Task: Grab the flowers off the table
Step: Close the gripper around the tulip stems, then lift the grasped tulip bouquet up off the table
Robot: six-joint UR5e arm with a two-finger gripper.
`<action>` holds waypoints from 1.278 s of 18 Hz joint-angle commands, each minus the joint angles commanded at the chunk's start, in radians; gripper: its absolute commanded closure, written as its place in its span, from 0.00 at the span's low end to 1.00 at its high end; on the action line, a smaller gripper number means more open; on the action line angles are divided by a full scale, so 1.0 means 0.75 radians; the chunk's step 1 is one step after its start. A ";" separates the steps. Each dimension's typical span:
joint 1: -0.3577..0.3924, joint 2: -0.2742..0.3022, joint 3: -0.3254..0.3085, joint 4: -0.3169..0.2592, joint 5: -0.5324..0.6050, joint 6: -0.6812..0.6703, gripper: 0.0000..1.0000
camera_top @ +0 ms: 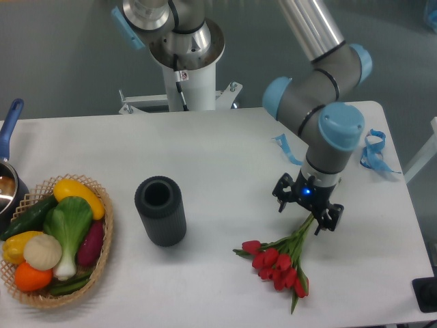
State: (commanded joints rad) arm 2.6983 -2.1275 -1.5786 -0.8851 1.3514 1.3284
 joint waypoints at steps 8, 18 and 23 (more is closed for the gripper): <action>-0.014 -0.039 -0.039 0.010 0.106 -0.012 0.00; -0.016 -0.055 -0.027 0.055 0.106 -0.049 0.59; -0.016 -0.055 -0.006 0.053 0.104 -0.116 0.84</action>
State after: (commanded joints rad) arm 2.6860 -2.1691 -1.5831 -0.8452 1.4297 1.2411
